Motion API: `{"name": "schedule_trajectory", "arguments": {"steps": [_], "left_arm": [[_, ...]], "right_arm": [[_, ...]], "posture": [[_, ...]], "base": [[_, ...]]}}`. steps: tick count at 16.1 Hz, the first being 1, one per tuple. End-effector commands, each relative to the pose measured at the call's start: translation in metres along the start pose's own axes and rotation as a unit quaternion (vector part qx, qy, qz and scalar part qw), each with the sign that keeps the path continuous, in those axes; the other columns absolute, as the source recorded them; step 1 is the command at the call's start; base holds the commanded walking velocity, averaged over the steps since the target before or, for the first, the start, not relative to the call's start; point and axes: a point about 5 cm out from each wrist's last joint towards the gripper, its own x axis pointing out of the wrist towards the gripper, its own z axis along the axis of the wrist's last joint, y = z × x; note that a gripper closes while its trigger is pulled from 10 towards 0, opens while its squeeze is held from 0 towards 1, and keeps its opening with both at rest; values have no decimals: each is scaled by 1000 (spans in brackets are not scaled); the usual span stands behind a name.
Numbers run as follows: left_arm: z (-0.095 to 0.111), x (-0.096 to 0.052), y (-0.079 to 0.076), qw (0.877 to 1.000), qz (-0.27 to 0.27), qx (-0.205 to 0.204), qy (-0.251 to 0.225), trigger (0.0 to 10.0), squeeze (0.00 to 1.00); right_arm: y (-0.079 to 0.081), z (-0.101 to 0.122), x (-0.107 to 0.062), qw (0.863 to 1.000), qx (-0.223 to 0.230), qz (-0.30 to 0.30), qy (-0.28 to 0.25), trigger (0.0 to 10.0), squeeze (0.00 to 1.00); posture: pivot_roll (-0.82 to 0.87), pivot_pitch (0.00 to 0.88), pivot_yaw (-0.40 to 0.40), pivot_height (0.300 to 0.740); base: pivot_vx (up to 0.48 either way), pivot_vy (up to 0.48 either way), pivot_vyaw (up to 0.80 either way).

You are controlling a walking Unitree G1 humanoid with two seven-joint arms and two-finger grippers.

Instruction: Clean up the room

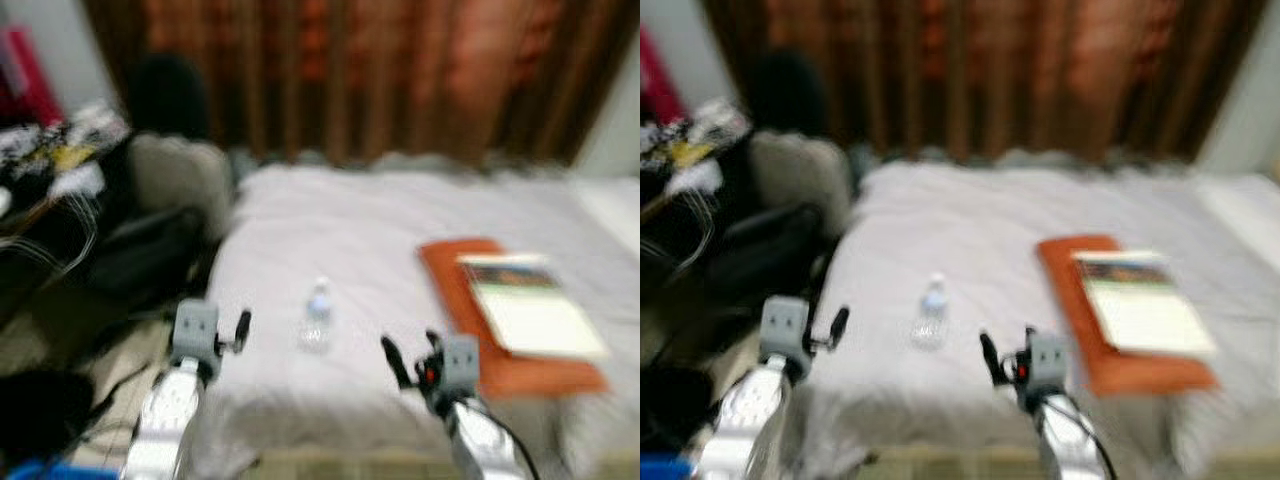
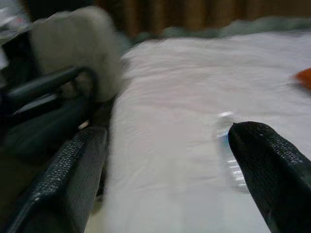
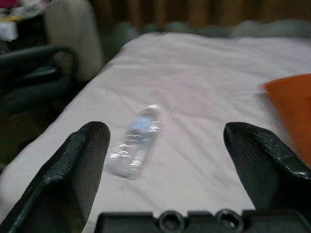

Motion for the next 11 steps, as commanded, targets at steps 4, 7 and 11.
{"name": "schedule_trajectory", "arguments": {"steps": [4, 7, 11], "left_arm": [[7, 5, -9, 1000, -16, 2, -10, 10000, 0], [7, 5, -9, 1000, -16, 3, -9, 10000, 0], [2, 7, -9, 1000, -5, -9, 9, 10000, 0]], "right_arm": [[-6, 3, -1, 1000, -6, -7, -2, 10000, 0], [-6, 2, -1, 1000, -6, -6, 0, 10000, 0], [-7, 1, -2, 1000, -8, -4, 3, 10000, 0]], "posture": [[40, 0, -32, 740], [40, 0, -35, 740], [36, 0, -37, 740]], "base": [[470, 0, 0], [469, 0, 0], [219, 0, 0]]}}
